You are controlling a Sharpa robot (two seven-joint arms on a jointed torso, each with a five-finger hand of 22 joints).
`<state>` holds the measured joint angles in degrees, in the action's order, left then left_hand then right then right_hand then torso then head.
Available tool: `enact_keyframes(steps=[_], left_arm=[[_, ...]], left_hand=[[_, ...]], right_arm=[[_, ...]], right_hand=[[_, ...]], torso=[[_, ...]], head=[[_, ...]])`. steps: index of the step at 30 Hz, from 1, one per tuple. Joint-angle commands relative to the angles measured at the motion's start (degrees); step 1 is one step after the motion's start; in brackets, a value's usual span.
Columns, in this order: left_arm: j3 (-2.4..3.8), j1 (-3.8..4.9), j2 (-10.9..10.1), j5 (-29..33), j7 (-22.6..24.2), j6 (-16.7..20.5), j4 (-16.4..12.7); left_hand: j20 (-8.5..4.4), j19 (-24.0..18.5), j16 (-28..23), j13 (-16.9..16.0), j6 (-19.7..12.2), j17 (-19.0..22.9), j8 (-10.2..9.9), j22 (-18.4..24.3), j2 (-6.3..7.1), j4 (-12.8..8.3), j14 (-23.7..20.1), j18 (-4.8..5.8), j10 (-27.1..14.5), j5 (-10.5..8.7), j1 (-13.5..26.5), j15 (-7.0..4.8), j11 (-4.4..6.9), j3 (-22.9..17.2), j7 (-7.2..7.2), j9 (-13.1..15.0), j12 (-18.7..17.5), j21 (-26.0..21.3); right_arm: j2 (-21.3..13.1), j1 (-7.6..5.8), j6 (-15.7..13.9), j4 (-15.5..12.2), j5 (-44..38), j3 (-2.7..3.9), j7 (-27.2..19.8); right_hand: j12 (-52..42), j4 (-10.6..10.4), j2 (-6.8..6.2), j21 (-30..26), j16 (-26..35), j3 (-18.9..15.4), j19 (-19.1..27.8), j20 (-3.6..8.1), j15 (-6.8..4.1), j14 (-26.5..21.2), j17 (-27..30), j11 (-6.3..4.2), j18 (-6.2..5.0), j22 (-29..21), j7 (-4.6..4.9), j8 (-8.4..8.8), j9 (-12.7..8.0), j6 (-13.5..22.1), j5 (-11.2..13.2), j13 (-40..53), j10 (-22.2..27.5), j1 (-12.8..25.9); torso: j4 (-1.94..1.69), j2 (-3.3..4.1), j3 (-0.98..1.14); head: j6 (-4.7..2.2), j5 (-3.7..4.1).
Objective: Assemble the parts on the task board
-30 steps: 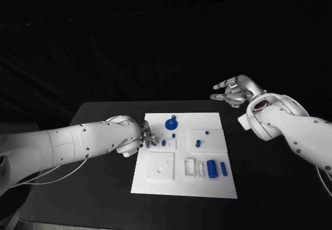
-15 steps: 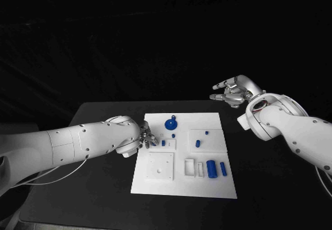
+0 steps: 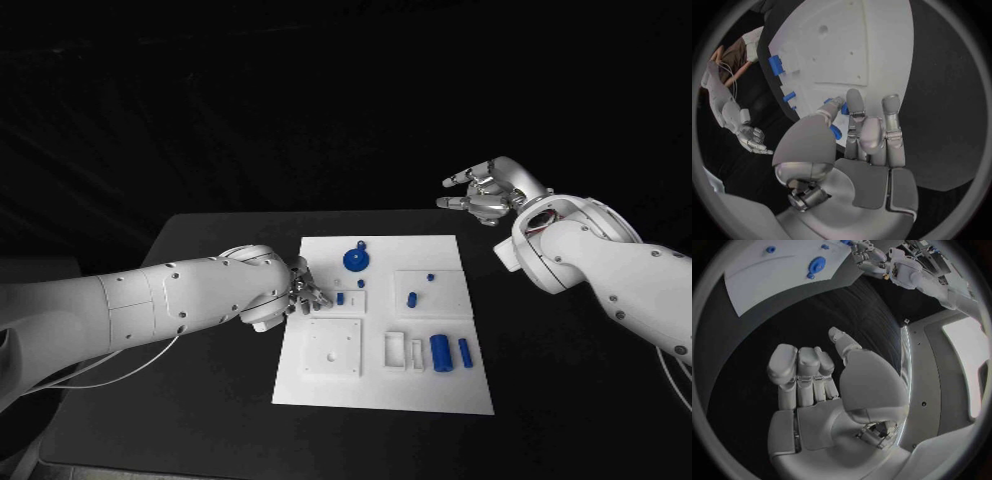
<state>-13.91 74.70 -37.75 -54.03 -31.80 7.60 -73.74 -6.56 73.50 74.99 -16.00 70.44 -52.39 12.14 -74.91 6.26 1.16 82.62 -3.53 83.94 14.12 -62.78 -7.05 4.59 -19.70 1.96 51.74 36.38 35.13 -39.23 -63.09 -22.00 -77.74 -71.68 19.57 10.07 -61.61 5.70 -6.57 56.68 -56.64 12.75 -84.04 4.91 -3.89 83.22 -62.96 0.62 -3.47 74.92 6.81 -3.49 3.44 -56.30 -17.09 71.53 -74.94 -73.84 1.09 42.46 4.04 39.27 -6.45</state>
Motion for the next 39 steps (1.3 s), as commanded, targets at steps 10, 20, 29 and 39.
enact_keyframes(steps=[10, 20, 29, 39], left_arm=[[0.07, 0.01, -0.54, 0.13, 0.79, -0.72, 0.02], [0.24, 0.31, -3.6, 1.82, 1.75, -3.96, -2.94], [1.13, 3.39, -7.18, 4.92, 4.67, -2.56, -5.49], [1.56, 5.66, -6.8, 4.18, 23.33, 11.14, -6.25]], left_hand=[[-0.65, 0.0, -0.39, 0.14, 0.11, 0.65, -0.02, -0.91, 3.83, 4.72, 0.05, 0.37, 2.87, -4.31, 0.5, -0.09, -0.06, 1.36, 0.08, -0.03, -0.18, -0.43], [-0.62, -1.88, -4.41, 0.98, -5.58, 7.55, -1.17, -0.74, 4.42, 8.05, -3.69, 1.1, 2.17, -5.42, -0.98, 0.68, -1.58, 16.3, -2.49, -7.79, -7.03, -3.04], [0.66, -3.49, -6.42, 3.3, -16.09, 15.0, 2.93, -0.54, 3.59, 5.48, -9.0, 0.93, -2.82, -7.76, -1.99, 2.4, -3.27, 17.26, -5.66, -26.58, -11.88, -6.87], [4.05, -7.96, -17.46, 12.49, -9.69, 26.75, -2.17, 6.03, -1.26, -3.81, -17.46, 0.39, -11.94, 2.28, -18.6, 5.89, -7.11, 13.11, -7.97, -46.07, -25.93, -18.85]], right_arm=[[-0.14, 0.11, 0.39, -0.05, -0.11, 0.02, -0.25], [-0.3, 0.3, 0.39, 0.01, -0.11, 0.02, -0.26], [-0.49, 0.48, 0.3, 0.1, -0.11, 0.02, -0.26], [-0.5, 0.53, 0.18, 0.52, 0.04, 0.02, -0.56]], right_hand=[[0.18, -0.05, 0.2, -0.2, 0.31, -0.06, -1.24, -0.18, 0.18, 0.07, 0.07, -0.2, -1.07, 7.3, 0.11, 0.04, 0.04, 0.29, -0.16, -0.05, 0.3, 0.15], [0.21, -0.08, 0.17, -0.33, 0.36, -0.21, -1.24, -0.19, 0.19, 0.06, 0.1, -0.19, -1.09, 7.28, 0.13, 0.06, 0.02, 0.55, -0.24, -0.08, 0.32, 0.09], [0.23, -0.11, 0.14, -0.33, 0.37, -0.31, -1.24, -0.19, 0.19, 0.07, 0.11, -0.17, -1.09, 7.28, 0.14, 0.06, 0.02, 0.7, -0.31, -0.1, 0.33, 0.13], [0.22, -0.21, 0.2, -0.29, 0.38, -0.37, -1.26, -0.2, 0.2, 0.07, 0.12, -0.18, -1.08, 7.29, 0.13, 0.05, 0.03, 0.56, -0.34, -0.1, 0.32, 0.13]], torso=[[-0.03, 0.0, -0.05], [-0.02, 0.0, -0.07], [-0.11, -0.05, -0.03], [0.06, 0.02, -0.02]], head=[[-0.26, 0.15], [-0.51, 0.42], [-0.86, 0.62], [-1.66, 0.8]])
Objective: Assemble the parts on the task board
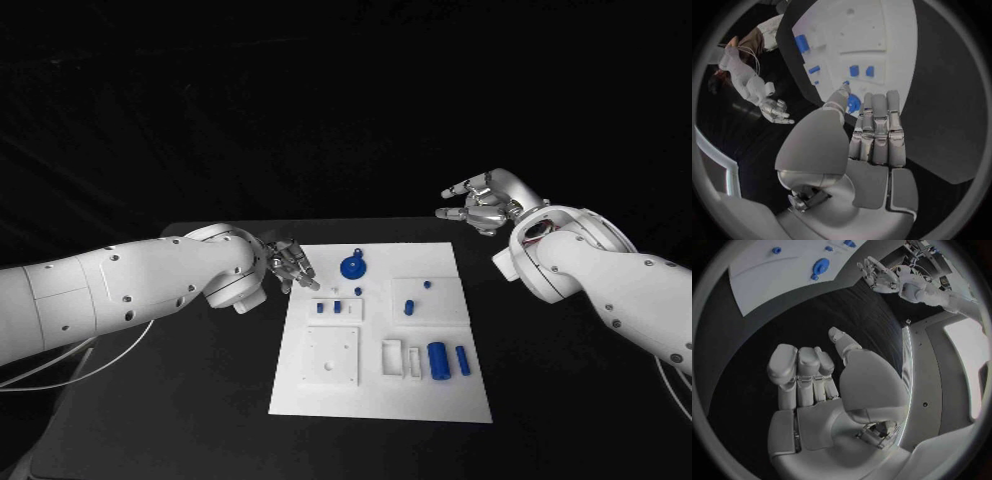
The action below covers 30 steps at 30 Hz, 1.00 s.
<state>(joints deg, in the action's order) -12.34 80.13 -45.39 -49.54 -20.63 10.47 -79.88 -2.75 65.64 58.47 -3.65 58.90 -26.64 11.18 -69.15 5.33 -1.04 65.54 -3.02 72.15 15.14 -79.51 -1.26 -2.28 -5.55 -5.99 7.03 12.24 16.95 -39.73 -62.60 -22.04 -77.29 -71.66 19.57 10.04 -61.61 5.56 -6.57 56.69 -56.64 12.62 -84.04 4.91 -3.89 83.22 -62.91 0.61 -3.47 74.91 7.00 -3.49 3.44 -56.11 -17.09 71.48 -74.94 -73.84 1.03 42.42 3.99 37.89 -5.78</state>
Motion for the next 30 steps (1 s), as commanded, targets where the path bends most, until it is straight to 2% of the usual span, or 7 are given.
enact_keyframes(steps=[1, 3, 6, 16, 20, 23, 30], left_arm=[[-0.06, 0.27, 1.35, -1.59, 13.63, 9.32, 0.05], [-0.17, 0.28, 2.54, -4.5, 15.72, 10.72, 0.5], [-0.59, 0.15, 4.49, -8.84, 17.39, 11.59, 1.55], [-1.31, -2.02, 11.01, -21.76, 19.95, 11.04, 7.58], [-1.39, -3.03, 13.1, -24.87, 20.32, 10.27, 10.09], [-1.41, -3.75, 14.36, -26.84, 20.39, 9.45, 11.79], [-1.43, -4.39, 15.6, -28.58, 20.29, 7.48, 13.72]], left_hand=[[0.15, 0.2, -1.19, 0.16, 3.53, 1.69, -2.88, -0.36, -0.25, -2.83, 0.09, -0.36, 1.06, 1.45, -2.23, 0.0, 0.0, -1.68, -0.13, -2.73, -3.43, -0.54], [-0.13, 0.33, -0.87, 0.15, 6.12, 2.03, -4.43, -1.58, -0.58, -4.35, 0.6, -0.55, 2.59, 2.55, -2.75, -0.29, 0.22, -2.86, 0.3, -3.01, -5.12, -0.08], [0.23, -0.48, -1.22, 0.12, 7.73, 2.98, -7.62, -3.95, -0.68, -6.44, 0.45, -0.96, 2.82, 1.69, -1.8, 0.08, -0.39, -4.98, 0.21, -2.83, -8.59, 0.2], [0.81, 0.72, -0.55, 0.26, 6.47, 4.12, -7.57, -6.66, -0.09, -8.49, 1.84, -2.23, -1.49, 0.67, -0.08, 0.56, -1.66, -7.8, 0.11, -2.96, -8.8, 0.16], [1.15, 1.22, -0.35, 0.28, 5.08, 4.48, -7.66, -6.38, 0.51, -8.34, 2.05, -2.38, -3.1, -2.27, 0.62, 0.82, -2.07, -7.89, 0.07, -3.18, -8.85, -0.47], [1.39, 1.97, 0.08, 0.26, 4.63, 4.83, -7.57, -5.91, 1.05, -7.9, 2.24, -2.5, -4.18, -2.74, 0.86, 0.98, -2.32, -7.41, -0.09, -3.19, -8.82, -1.47], [1.65, 3.66, 1.62, 0.28, 4.48, 5.42, -7.58, -6.31, 1.48, -6.42, 2.88, -2.75, -6.38, -3.02, 0.38, 1.22, -2.81, -5.25, -0.26, -3.19, -8.83, -2.81]], right_arm=[[0.0, 0.04, 0.2, 0.11, 0.08, 0.02, -0.58], [0.04, 0.04, 0.19, 0.17, 0.2, 0.02, -0.68], [0.11, 0.05, 0.18, 0.2, 0.3, 0.02, -0.79], [0.29, 0.05, 0.23, 0.02, 0.38, 0.02, -0.84], [0.4, 0.05, 0.27, -0.16, 0.36, 0.02, -0.86], [0.51, 0.05, 0.32, -0.27, 0.32, 0.02, -0.87], [0.63, 0.05, 0.37, -0.32, 0.28, 0.02, -0.9]], right_hand=[[0.22, -0.07, 0.2, -0.29, 0.38, -0.24, -1.26, -0.2, 0.2, 0.07, 0.07, -0.18, -1.08, 7.31, -0.06, 0.05, 0.03, 0.37, -0.34, -0.06, 0.32, 0.13], [0.24, -0.09, 0.21, -0.31, 0.39, -0.23, -1.26, -0.2, 0.19, 0.07, 0.08, -0.18, -1.09, 7.3, -0.06, 0.04, 0.03, 0.34, -0.36, -0.07, 0.33, 0.15], [0.27, -0.15, 0.23, -0.37, 0.43, -0.23, -1.24, -0.19, 0.18, 0.06, 0.1, -0.18, -1.09, 7.29, -0.06, 0.04, 0.03, 0.26, -0.42, -0.09, 0.35, 0.2], [0.34, 0.0, 0.18, -0.32, 0.42, -0.12, -1.26, -0.18, 0.17, 0.08, 0.1, -0.2, -1.08, 7.3, -0.08, 0.04, 0.04, 0.19, -0.4, -0.14, 0.37, -0.07], [0.34, 0.0, 0.18, -0.32, 0.42, -0.12, -1.26, -0.18, 0.17, 0.08, 0.1, -0.2, -1.08, 7.3, -0.08, 0.04, 0.04, 0.19, -0.4, -0.14, 0.37, -0.07], [0.34, 0.0, 0.18, -0.32, 0.42, -0.12, -1.26, -0.18, 0.17, 0.08, 0.1, -0.2, -1.08, 7.3, -0.08, 0.04, 0.04, 0.19, -0.4, -0.14, 0.37, -0.07], [0.31, 0.03, 0.17, -0.33, 0.39, -0.14, -1.27, -0.18, 0.18, 0.08, 0.08, -0.2, -1.08, 7.3, -0.07, 0.04, 0.04, 0.19, -0.51, -0.15, 0.34, 0.05]], torso=[[0.13, 0.09, 0.01], [0.11, 0.13, 0.04], [0.15, 0.11, 0.07], [0.12, 0.18, 0.1], [0.17, 0.17, 0.08], [0.26, 0.12, 0.11], [0.11, 0.07, 0.09]], head=[[-0.4, 0.19], [-0.51, 0.2], [-0.57, 0.33], [-0.76, 0.64], [-0.76, 0.69], [-0.76, 0.66], [-0.68, 0.84]])
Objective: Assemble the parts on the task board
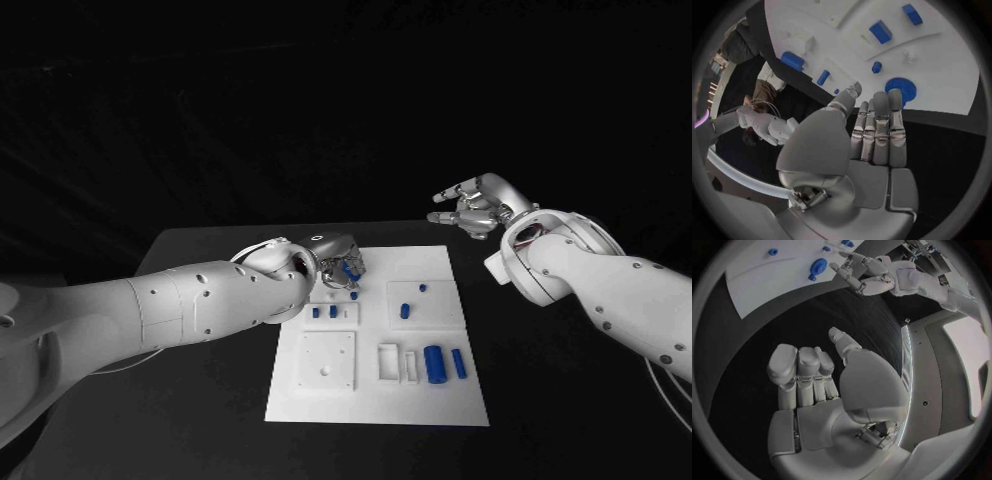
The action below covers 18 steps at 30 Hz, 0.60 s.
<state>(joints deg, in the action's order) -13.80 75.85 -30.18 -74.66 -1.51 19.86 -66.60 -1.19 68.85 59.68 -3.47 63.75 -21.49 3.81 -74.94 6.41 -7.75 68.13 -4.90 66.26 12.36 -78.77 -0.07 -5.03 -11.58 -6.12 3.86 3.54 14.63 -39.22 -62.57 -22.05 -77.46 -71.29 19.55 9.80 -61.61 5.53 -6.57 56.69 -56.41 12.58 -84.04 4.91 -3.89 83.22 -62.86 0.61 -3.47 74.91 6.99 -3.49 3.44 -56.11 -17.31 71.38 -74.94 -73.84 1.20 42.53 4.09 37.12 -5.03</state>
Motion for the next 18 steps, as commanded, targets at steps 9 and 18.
enact_keyframes(steps=[9, 18], left_arm=[[0.04, -0.66, 1.45, -4.19, 1.12, -3.86, 2.14], [0.04, -1.27, 2.29, -5.37, 1.07, -5.37, 3.78]], left_hand=[[-0.04, 1.31, 1.89, 0.12, -0.03, 0.57, -0.22, -1.23, 0.01, 0.76, 0.94, -1.03, -0.79, 0.15, -0.89, -0.09, -0.06, 0.75, 0.02, -0.03, -0.17, -0.22], [-0.5, 1.08, 2.67, 0.14, -0.39, 0.97, -0.22, -1.26, -0.1, 0.48, 1.35, -0.77, -0.8, 0.32, -0.55, -0.65, 0.27, -0.53, 0.2, -0.09, -0.19, 1.29]], right_arm=[[0.28, 0.03, 0.38, -0.21, -0.18, 0.03, -0.66], [0.36, 0.03, 0.38, -0.27, -0.23, 0.03, -0.66]], right_hand=[[0.31, 0.07, 0.17, -0.33, 0.16, -0.11, -1.27, -0.18, 0.17, 0.08, 0.03, -0.2, -1.08, 7.31, -0.06, 0.04, 0.04, 0.19, -0.28, -0.05, 0.33, 0.05], [0.32, 0.11, 0.19, -0.35, 0.15, -0.11, -1.27, -0.17, 0.18, 0.08, 0.02, -0.2, -1.08, 7.3, -0.06, 0.05, 0.03, 0.24, -0.42, -0.06, 0.34, 0.12]], torso=[[-0.03, 0.0, -0.01], [-0.09, -0.03, -0.01]], head=[[0.12, 0.17], [0.29, 0.39]])
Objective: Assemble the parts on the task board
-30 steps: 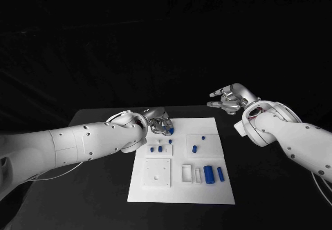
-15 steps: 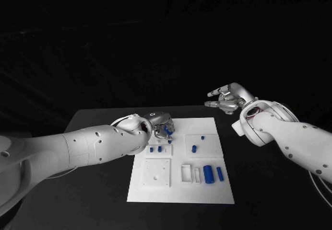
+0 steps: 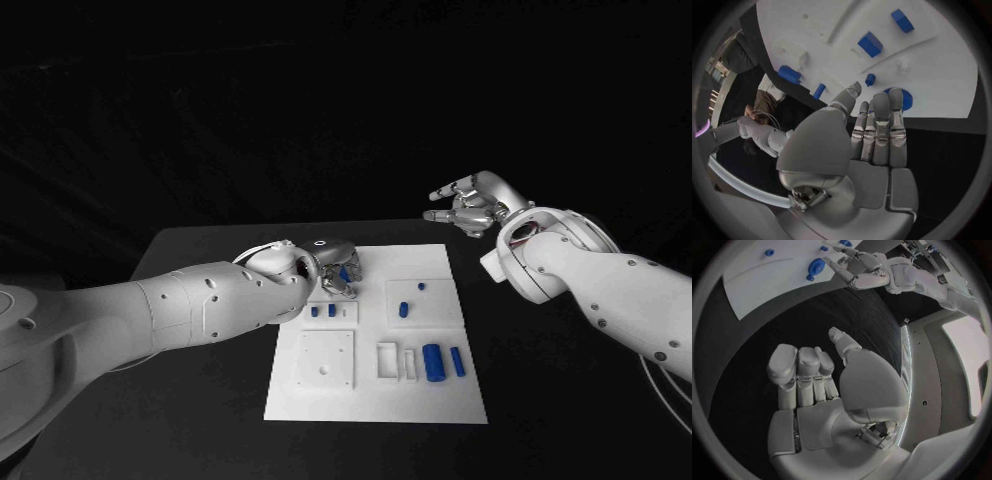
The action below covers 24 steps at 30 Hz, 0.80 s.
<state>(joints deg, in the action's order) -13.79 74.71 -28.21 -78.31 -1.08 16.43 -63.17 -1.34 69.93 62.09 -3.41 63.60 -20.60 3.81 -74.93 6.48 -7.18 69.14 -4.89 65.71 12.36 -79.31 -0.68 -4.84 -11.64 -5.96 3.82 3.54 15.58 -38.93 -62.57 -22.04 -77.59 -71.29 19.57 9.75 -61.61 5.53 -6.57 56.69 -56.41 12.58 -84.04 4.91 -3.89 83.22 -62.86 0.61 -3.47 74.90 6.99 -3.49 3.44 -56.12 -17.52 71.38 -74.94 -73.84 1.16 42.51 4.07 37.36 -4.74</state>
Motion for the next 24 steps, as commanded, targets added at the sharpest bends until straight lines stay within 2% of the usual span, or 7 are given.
enact_keyframes(steps=[1, 12, 24], left_arm=[[0.03, -0.19, 0.37, -1.84, 0.65, -1.99, 0.47], [0.04, -0.69, 0.84, -1.99, 1.52, -1.86, 1.58], [0.04, -1.37, 1.21, -1.07, 2.79, -1.41, 2.71]], left_hand=[[-0.41, -0.04, 0.26, 0.08, -0.22, 0.13, -0.23, -1.27, -0.2, -0.11, 0.33, -0.73, -0.26, 0.33, 0.01, -0.12, 0.11, -0.61, 0.07, -0.05, -0.19, 0.46], [-0.61, -0.35, 0.53, 0.09, -0.38, 0.38, -0.25, -1.25, -0.32, -0.36, 0.65, -0.71, -0.24, 0.4, 0.32, -0.27, 0.17, -2.15, 0.08, -0.1, -0.21, 1.87], [-0.8, -0.66, 1.19, 0.1, 1.31, 0.23, -0.21, -1.3, -1.32, -0.54, 1.4, -0.92, 1.73, 0.32, 0.79, -0.41, 0.55, -4.85, 0.09, -0.07, -0.23, 4.28]], right_arm=[[0.08, 0.02, 0.38, -0.15, -0.23, 0.01, -0.6], [0.0, 0.02, 0.44, -0.33, -0.26, 0.01, -0.61], [-0.09, 0.02, 0.47, -0.56, -0.28, 0.01, -0.6]], right_hand=[[0.32, 0.11, 0.19, -0.35, 0.15, -0.11, -1.27, -0.17, 0.18, 0.08, 0.02, -0.2, -1.08, 7.3, -0.06, 0.05, 0.03, 0.24, -0.2, -0.06, 0.34, 0.12], [0.32, 0.11, 0.19, -0.35, 0.15, -0.11, -1.27, -0.17, 0.18, 0.08, 0.02, -0.2, -1.08, 7.3, -0.06, 0.05, 0.03, 0.24, -0.2, -0.06, 0.34, 0.12], [0.26, 0.1, 0.16, -0.38, 0.16, -0.18, -1.27, -0.17, 0.17, 0.07, 0.03, -0.2, -1.09, 7.3, -0.08, 0.04, 0.04, 0.08, -0.21, -0.03, 0.31, 0.18]], torso=[[-0.05, -0.01, 0.0], [-0.09, 0.01, 0.02], [-0.14, -0.06, -0.04]], head=[[0.07, 0.11], [0.25, 0.29], [0.35, 0.54]])
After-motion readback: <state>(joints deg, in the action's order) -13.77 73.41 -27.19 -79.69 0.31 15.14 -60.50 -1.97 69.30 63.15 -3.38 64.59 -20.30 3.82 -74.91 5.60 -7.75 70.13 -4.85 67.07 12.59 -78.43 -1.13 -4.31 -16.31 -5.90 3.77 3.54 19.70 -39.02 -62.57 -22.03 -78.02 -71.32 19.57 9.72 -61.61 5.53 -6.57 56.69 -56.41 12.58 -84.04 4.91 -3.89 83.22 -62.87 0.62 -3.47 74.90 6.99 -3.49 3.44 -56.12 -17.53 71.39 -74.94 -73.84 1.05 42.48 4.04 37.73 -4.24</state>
